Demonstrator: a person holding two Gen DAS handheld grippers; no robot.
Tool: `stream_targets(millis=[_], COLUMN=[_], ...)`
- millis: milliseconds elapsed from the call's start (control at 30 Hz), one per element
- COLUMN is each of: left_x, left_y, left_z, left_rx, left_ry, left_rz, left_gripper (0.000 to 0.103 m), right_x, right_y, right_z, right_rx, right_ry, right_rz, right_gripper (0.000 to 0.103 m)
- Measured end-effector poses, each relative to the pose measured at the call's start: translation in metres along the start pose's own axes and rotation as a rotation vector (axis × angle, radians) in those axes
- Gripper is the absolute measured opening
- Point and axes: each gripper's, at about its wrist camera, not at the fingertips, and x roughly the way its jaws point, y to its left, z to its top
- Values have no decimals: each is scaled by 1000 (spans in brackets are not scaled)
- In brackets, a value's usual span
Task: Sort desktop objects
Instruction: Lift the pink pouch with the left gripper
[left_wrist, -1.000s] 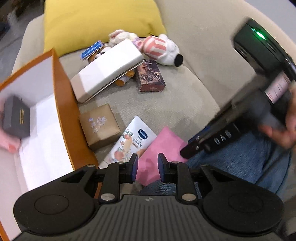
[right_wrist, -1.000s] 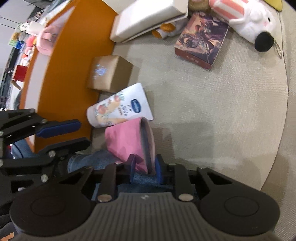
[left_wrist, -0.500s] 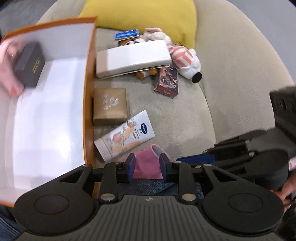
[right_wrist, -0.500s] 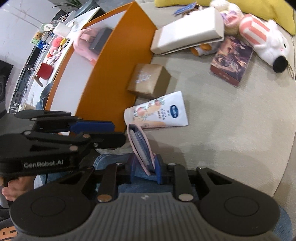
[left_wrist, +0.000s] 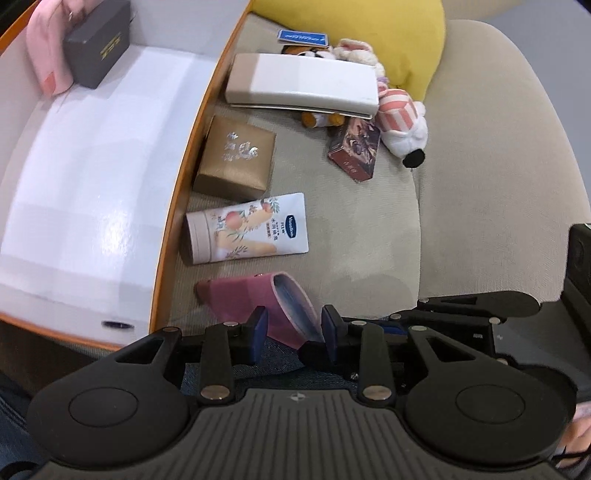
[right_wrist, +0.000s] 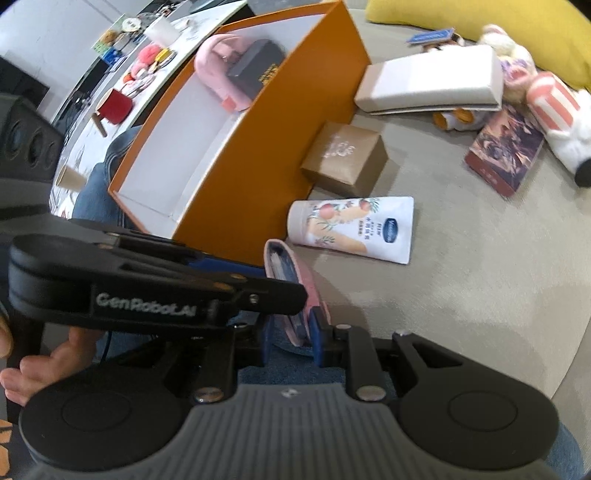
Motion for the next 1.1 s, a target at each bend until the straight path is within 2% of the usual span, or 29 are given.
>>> stream_targets(millis=[167, 400, 567, 700, 900, 1100], left_x=[2, 6, 11, 14, 14, 12], left_y=[-1, -8, -13, -13, -18, -23], left_z=[1, 4, 3, 3, 6, 10], left_rx=[-33, -24, -14, -14, 31, 122], left_ry=[-6, -7, 1, -14, -22, -17], left_rz=[33, 110, 163, 169, 177, 170], left_gripper=[36, 38, 38, 39, 35, 30], right_x=[1, 1, 2, -2, -28, -43], right_y=[5, 8, 17, 19, 0, -23], right_z=[-1, -1, -1, -1, 8, 18], right_rx=[-48, -98, -135, -157, -166, -155], right_ry=[-5, -3, 8, 41, 15, -52], right_rz=[2, 43, 24, 13, -69, -207], right_gripper=[25, 28, 29, 30, 33, 34])
